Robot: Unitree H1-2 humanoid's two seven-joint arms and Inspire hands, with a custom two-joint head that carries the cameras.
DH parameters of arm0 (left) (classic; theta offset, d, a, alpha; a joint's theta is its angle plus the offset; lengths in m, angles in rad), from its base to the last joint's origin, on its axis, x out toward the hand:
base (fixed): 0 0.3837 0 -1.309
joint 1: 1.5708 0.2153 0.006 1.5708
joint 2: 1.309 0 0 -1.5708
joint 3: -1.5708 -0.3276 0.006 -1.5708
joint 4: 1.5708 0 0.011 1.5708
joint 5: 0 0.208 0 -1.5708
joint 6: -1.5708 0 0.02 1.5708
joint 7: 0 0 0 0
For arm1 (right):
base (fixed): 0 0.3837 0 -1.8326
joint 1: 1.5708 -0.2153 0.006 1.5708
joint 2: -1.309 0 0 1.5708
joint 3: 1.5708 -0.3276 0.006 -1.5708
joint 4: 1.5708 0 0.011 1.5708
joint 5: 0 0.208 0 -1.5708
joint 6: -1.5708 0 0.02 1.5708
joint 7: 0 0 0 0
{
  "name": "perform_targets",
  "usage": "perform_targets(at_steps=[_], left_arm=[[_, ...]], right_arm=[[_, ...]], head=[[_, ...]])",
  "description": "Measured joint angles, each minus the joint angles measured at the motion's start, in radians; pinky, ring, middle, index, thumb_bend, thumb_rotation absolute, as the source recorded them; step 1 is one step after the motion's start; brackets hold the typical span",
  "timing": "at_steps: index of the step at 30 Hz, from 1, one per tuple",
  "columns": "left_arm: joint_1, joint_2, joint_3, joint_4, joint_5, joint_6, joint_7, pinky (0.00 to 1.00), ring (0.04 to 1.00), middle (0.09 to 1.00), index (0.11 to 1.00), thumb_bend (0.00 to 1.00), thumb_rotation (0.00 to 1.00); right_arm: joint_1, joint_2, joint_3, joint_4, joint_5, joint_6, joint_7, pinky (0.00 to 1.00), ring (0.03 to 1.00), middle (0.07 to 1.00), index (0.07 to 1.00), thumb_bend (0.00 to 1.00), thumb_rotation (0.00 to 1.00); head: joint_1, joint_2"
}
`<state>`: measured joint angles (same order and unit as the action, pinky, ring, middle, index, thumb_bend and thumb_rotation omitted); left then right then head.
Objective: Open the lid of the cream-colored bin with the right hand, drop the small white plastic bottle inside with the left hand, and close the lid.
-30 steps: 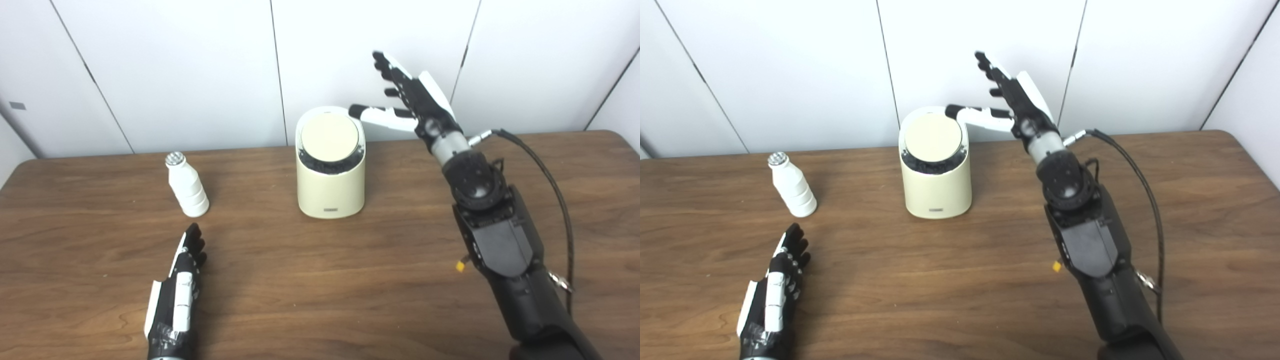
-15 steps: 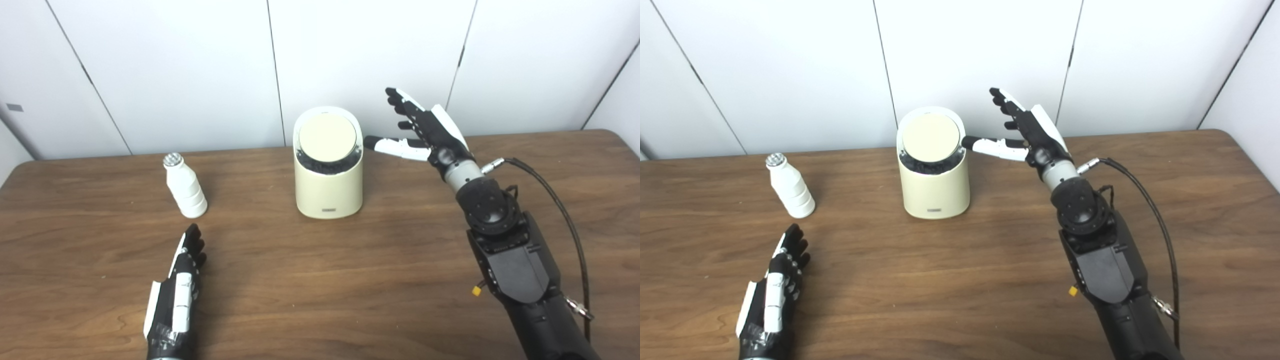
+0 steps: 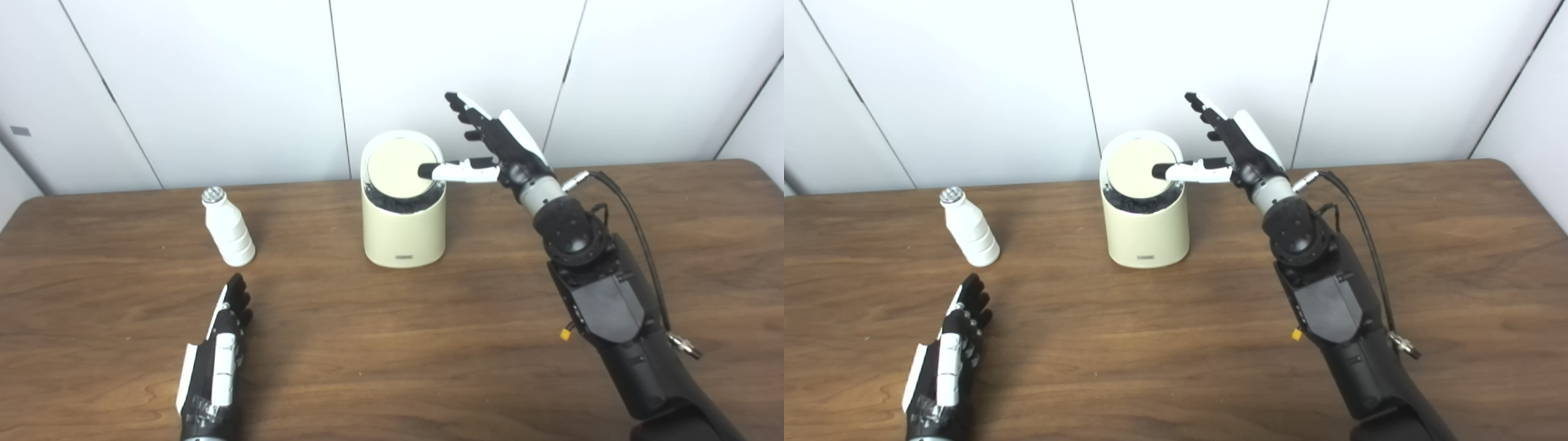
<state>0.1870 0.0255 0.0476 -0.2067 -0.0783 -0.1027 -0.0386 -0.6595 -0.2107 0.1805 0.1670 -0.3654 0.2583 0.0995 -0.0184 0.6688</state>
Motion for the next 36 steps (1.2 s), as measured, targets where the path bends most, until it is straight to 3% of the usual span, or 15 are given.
perform_targets(at_steps=[5,12,32,36], left_arm=[[0.0,0.0,-0.003,0.0,0.009,0.0,0.0,1.0,1.0,1.0,1.0,0.63,0.97],[0.0,-0.001,-0.005,0.0,0.011,-0.001,0.0,1.0,1.0,1.0,1.0,0.64,0.96],[0.0,-0.002,-0.006,-0.001,0.021,-0.001,0.0,1.0,1.0,1.0,1.0,0.64,0.96],[0.0,-0.003,-0.006,-0.001,0.024,-0.001,0.002,1.0,1.0,1.0,1.0,0.66,0.96]], right_arm=[[-0.043,0.001,0.055,0.045,-0.085,-0.019,-0.022,0.89,0.928,0.924,0.945,0.95,0.44],[-0.072,0.008,0.102,0.118,-0.141,-0.06,-0.033,0.95,0.95,0.939,0.942,0.95,0.36],[-0.079,0.01,0.106,0.154,-0.16,-0.148,-0.076,0.99,0.97,0.939,0.938,0.93,0.27],[-0.092,-0.006,0.132,0.156,-0.196,-0.164,-0.09,1.0,0.991,0.945,0.947,0.97,0.24]], head=[[0.0,0.002],[0.002,0.005],[0.002,0.017],[0.002,0.017]])
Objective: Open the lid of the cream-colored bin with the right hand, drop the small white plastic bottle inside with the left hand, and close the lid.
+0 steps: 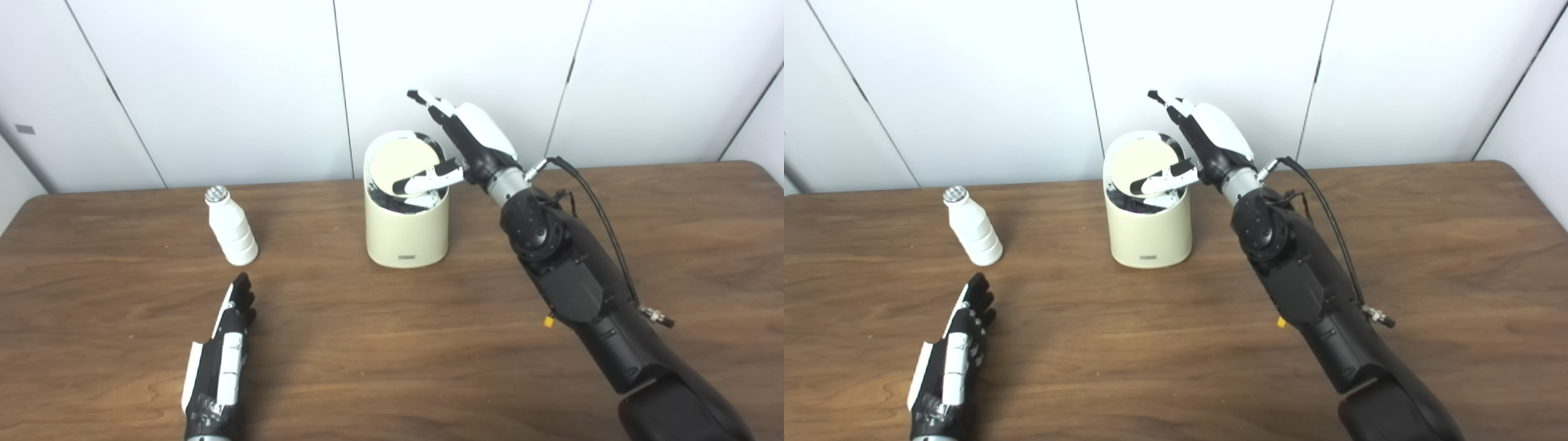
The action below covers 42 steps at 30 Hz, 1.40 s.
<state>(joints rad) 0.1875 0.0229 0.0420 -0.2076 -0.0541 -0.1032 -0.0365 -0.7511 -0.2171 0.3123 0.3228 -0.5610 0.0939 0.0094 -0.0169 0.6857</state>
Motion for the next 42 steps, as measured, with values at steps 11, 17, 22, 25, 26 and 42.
perform_targets(at_steps=[11,17,22,25,26,42], left_arm=[[-0.001,-0.002,-0.001,0.0,-0.001,0.0,0.001,1.0,1.0,1.0,1.0,0.67,0.95],[-0.001,-0.002,-0.004,0.001,-0.002,0.0,-0.001,1.0,1.0,1.0,1.0,0.66,0.96],[0.0,-0.002,-0.002,0.0,-0.002,0.0,-0.001,1.0,1.0,1.0,1.0,0.64,0.96],[0.0,-0.002,-0.002,0.0,-0.002,0.0,-0.001,1.0,1.0,1.0,1.0,0.65,0.95],[0.0,-0.002,-0.002,0.0,-0.002,0.0,-0.001,1.0,1.0,1.0,1.0,0.65,0.95],[0.001,-0.003,0.0,-0.002,-0.004,0.006,-0.001,1.0,1.0,1.0,1.0,0.65,0.95]], right_arm=[[-0.041,-0.02,0.042,0.011,-0.055,-0.025,-0.008,1.0,0.997,0.942,0.941,1.0,0.2],[-0.018,-0.003,-0.02,0.014,0.02,-0.021,0.005,0.97,0.955,0.941,0.947,0.94,0.31],[0.021,0.034,-0.135,-0.043,0.134,0.069,0.038,0.83,0.923,0.933,0.94,0.9,0.42],[0.024,0.053,-0.206,-0.079,0.228,0.111,0.053,0.81,0.924,0.923,0.917,0.91,0.46],[0.024,0.062,-0.234,-0.096,0.261,0.125,0.057,0.82,0.93,0.923,0.915,0.92,0.46],[0.283,0.067,-0.33,-0.395,0.449,0.298,0.096,0.93,0.939,0.944,0.934,0.67,0.66]], head=[[0.005,-0.002],[0.003,0.0],[0.002,-0.002],[0.0,-0.002],[0.0,-0.002],[-0.006,0.002]])
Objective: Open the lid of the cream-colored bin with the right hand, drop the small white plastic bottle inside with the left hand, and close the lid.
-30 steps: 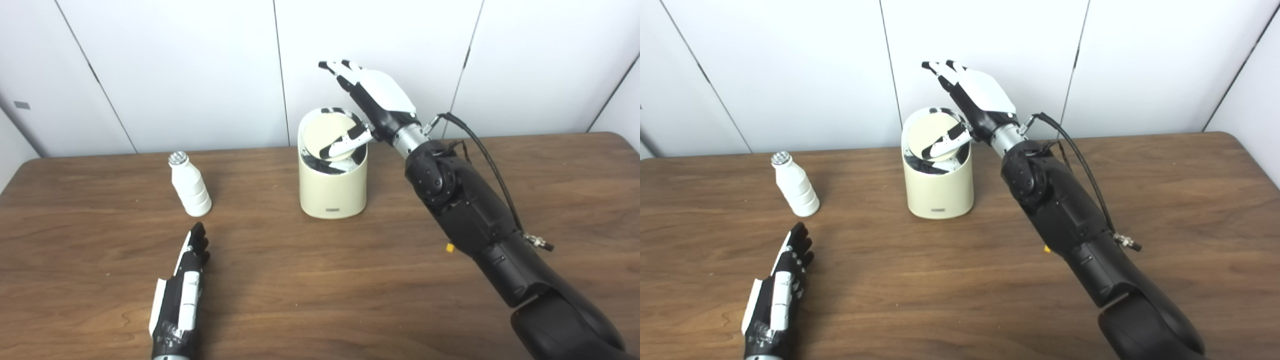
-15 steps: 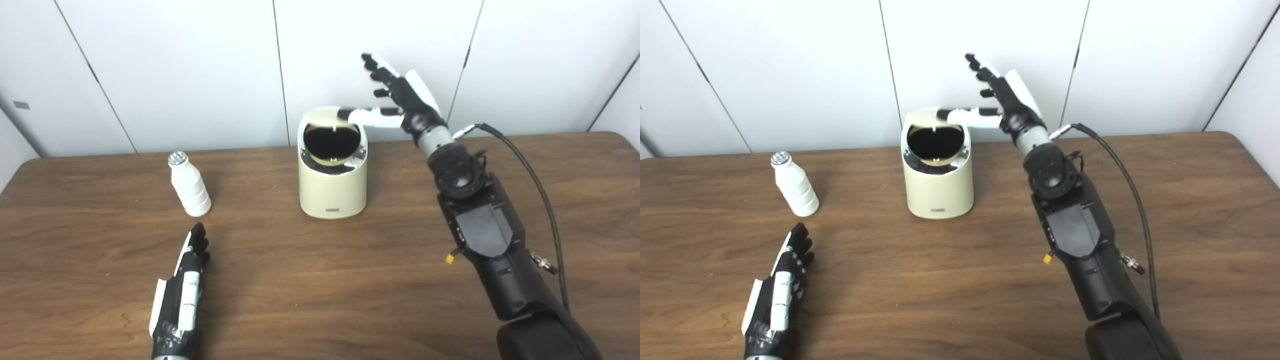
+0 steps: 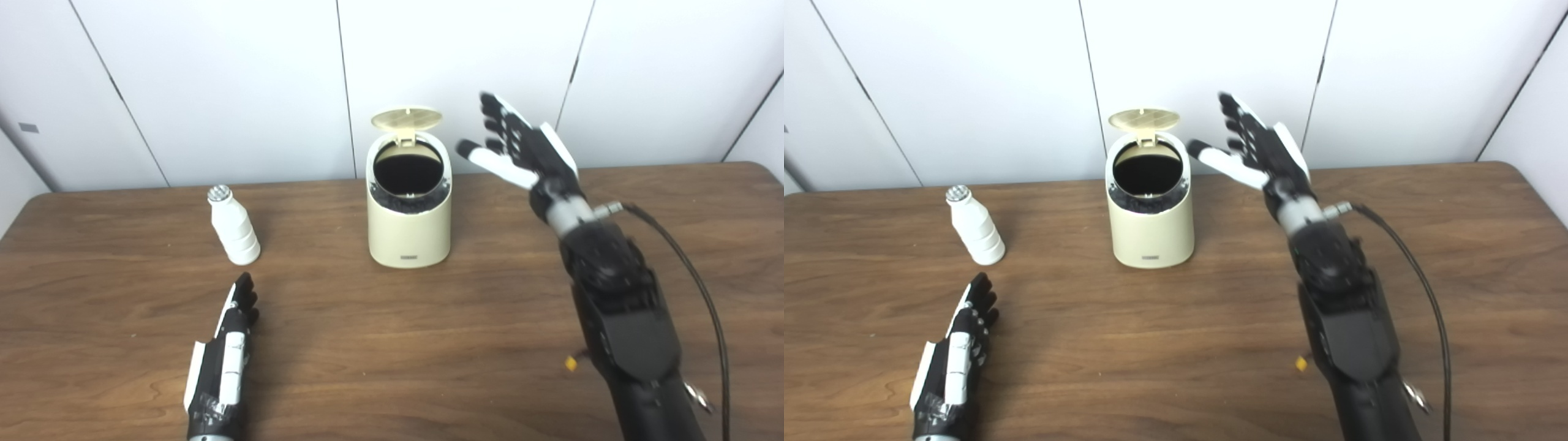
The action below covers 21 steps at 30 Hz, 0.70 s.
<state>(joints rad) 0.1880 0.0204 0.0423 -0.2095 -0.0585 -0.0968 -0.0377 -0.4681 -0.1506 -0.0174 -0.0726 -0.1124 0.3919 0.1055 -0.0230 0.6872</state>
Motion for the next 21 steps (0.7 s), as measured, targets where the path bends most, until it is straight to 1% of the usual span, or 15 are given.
perform_targets(at_steps=[1,4,5,7,10,14,18,21], left_arm=[[0.0,0.0,0.001,0.0,-0.001,0.0,0.0,1.0,1.0,1.0,1.0,0.66,0.95],[0.0,0.002,0.004,0.0,-0.006,0.001,-0.001,1.0,1.0,1.0,1.0,0.65,0.95],[0.001,0.003,0.005,0.0,-0.006,0.001,-0.002,1.0,1.0,1.0,1.0,0.65,0.96],[0.002,0.003,0.008,0.0,-0.007,0.001,-0.003,1.0,1.0,1.0,1.0,0.64,0.96],[0.001,0.004,0.008,0.0,-0.023,0.001,-0.006,1.0,1.0,1.0,1.0,0.63,0.96],[0.001,0.005,0.01,0.0,-0.031,0.001,-0.009,1.0,1.0,1.0,1.0,0.63,0.97],[0.001,0.008,0.014,0.0,-0.041,0.001,-0.015,1.0,1.0,1.0,1.0,0.62,0.96],[0.001,0.011,0.017,0.0,-0.043,0.001,-0.015,1.0,1.0,1.0,1.0,0.62,0.97]], right_arm=[[0.031,-0.007,-0.003,-0.02,0.008,0.006,0.002,0.96,0.942,0.944,0.947,0.65,0.7],[0.117,-0.012,-0.016,-0.088,0.048,0.024,0.015,1.0,0.967,0.96,0.969,0.63,0.76],[0.136,-0.01,-0.019,-0.105,0.062,0.033,0.017,1.0,0.976,0.968,0.971,0.63,0.79],[0.168,-0.006,-0.024,-0.128,0.081,0.039,0.018,1.0,0.995,0.989,0.977,0.64,0.87],[0.219,0.003,-0.035,-0.182,0.104,0.039,0.017,1.0,0.998,0.99,0.971,0.66,0.93],[0.291,0.023,-0.05,-0.212,0.125,0.036,0.011,0.99,0.988,0.982,0.962,0.71,0.99],[0.368,0.028,-0.054,-0.254,0.132,0.026,0.01,1.0,0.997,0.991,0.969,0.7,1.0],[0.415,0.041,-0.063,-0.273,0.154,-0.027,0.008,1.0,1.0,0.999,0.984,0.69,1.0]], head=[[0.0,0.002],[-0.003,0.0],[-0.003,0.0],[-0.009,0.003],[-0.014,0.005],[-0.02,0.008],[-0.022,0.015],[-0.021,0.018]])
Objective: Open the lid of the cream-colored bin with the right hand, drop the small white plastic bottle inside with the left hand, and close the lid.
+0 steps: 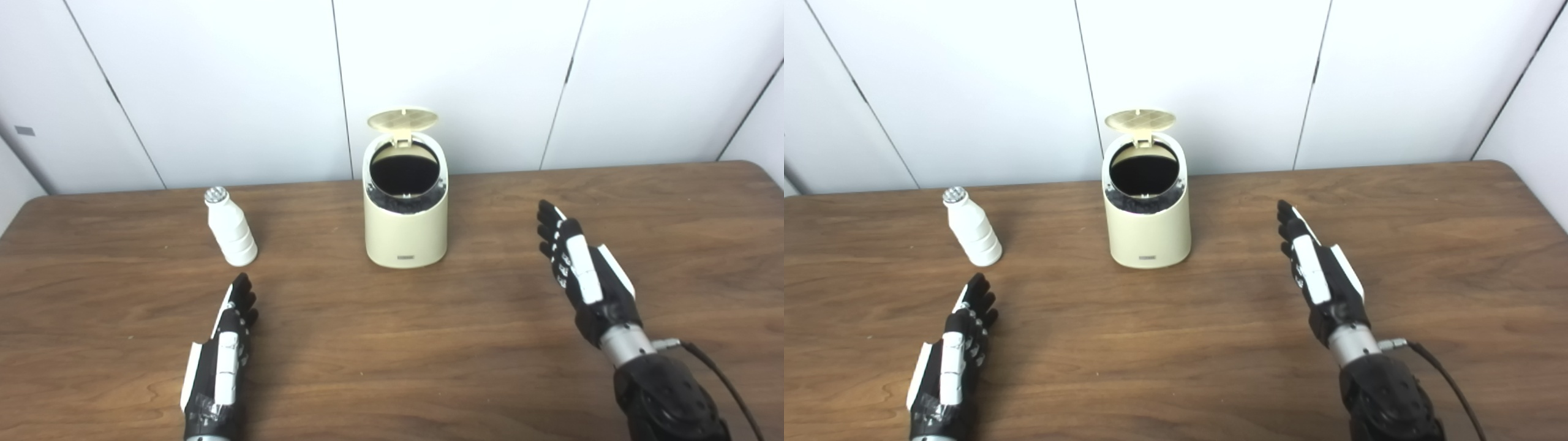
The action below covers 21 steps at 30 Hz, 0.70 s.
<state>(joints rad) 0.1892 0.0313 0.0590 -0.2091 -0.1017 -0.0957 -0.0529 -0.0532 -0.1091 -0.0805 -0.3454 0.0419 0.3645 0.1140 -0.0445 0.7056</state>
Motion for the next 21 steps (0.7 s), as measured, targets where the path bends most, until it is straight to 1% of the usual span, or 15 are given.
perform_targets(at_steps=[2,6,10,16,21], left_arm=[[0.0,0.002,0.0,0.0,0.0,0.0,0.0,1.0,1.0,1.0,1.0,0.62,0.98],[0.0,0.003,0.004,0.0,-0.001,0.0,0.0,1.0,1.0,1.0,1.0,0.62,0.98],[0.0,0.004,0.007,0.0,-0.001,0.0,-0.001,1.0,1.0,1.0,1.0,0.62,0.98],[-0.001,0.005,0.009,0.0,-0.017,0.002,-0.004,1.0,1.0,1.0,1.0,0.61,0.98],[-0.001,0.006,0.009,0.0,-0.018,0.002,-0.005,1.0,1.0,1.0,1.0,0.62,0.98]], right_arm=[[0.024,0.009,0.0,-0.004,0.013,-0.029,-0.002,1.0,1.0,1.0,0.992,0.69,1.0],[0.078,0.02,0.009,-0.006,0.02,-0.09,-0.001,1.0,1.0,1.0,0.997,0.64,1.0],[0.123,0.023,0.01,-0.003,0.019,-0.156,-0.006,1.0,1.0,1.0,1.0,0.64,1.0],[0.149,0.035,0.009,0.042,0.016,-0.256,-0.02,1.0,1.0,1.0,0.993,0.66,1.0],[0.165,0.034,0.007,0.088,0.009,-0.323,-0.035,1.0,1.0,1.0,0.991,0.67,1.0]], head=[[0.003,0.002],[0.002,0.003],[0.002,0.003],[0.002,0.003],[0.002,0.003]])
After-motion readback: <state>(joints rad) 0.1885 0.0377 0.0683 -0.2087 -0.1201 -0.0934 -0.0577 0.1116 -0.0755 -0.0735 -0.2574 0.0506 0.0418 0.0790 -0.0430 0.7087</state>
